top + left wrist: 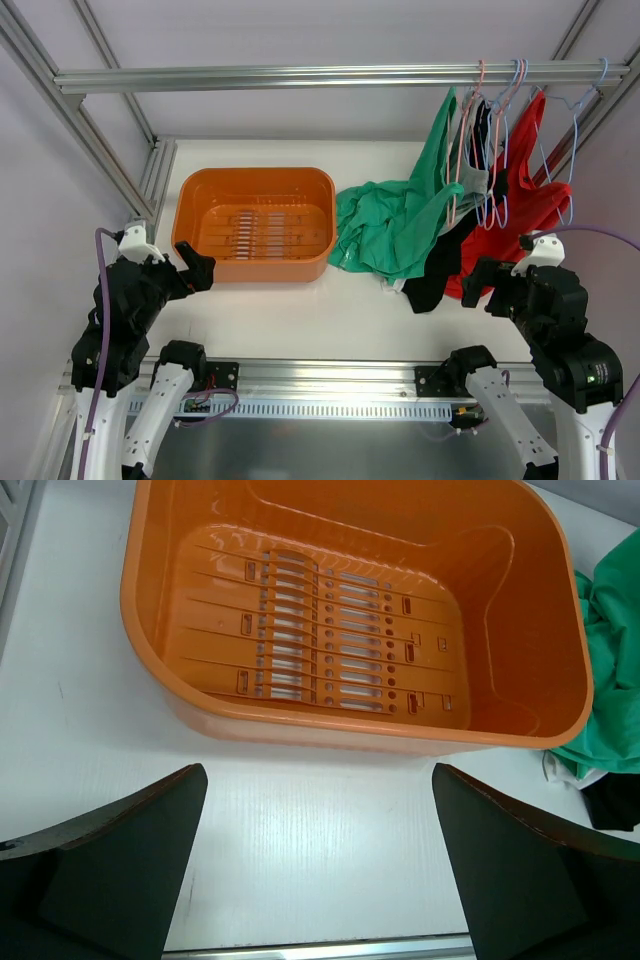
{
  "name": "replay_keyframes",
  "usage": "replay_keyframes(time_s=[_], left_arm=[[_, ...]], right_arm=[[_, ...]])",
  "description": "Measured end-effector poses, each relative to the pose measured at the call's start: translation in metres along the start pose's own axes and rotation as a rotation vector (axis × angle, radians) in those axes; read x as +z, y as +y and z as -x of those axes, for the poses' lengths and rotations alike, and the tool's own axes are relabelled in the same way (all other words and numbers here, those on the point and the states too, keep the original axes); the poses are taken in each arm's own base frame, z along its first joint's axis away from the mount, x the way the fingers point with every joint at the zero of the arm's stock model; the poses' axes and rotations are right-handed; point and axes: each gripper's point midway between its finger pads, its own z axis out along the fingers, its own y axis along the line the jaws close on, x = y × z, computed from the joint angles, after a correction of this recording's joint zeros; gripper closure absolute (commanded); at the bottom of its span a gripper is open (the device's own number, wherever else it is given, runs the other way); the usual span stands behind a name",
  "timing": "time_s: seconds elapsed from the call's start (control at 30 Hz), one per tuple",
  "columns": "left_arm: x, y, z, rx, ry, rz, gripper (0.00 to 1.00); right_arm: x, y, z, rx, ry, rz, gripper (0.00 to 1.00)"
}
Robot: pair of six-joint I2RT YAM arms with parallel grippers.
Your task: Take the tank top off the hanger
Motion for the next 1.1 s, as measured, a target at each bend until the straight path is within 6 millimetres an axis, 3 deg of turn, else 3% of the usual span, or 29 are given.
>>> replay_keyframes(time_s=[0.3,0.47,0.8,1.0,1.1], left_arm=[[-0.005,-0.002,0.001,0.0,-0.02,-0.016,0.01],[-0.005,-0.001,0.0,0.0,-0.023,-0.017,0.02],[-0.006,0.0,-0.005,0.0,-0.026,-0.023,0.01],[-0.005,-0.001,-0.006,0.0,-0.023,-0.031,0.01],[-0.005,-0.002,-0.005,0.0,-0.026,-0.032,0.01]], right_arm=[[0.0,0.002,0.0,0.0,-0.001,0.011,0.0],[-0.002,0.017,0.007,0.007,-0.012,0.088,0.0],[-0.001,0.05,0.071,0.019,-0.077,0.205,0.05],[0.016,0.065,0.118,0.013,-0.076,0.21,0.26],[0.029,0.071,0.144,0.008,-0.08,0.199,0.31]])
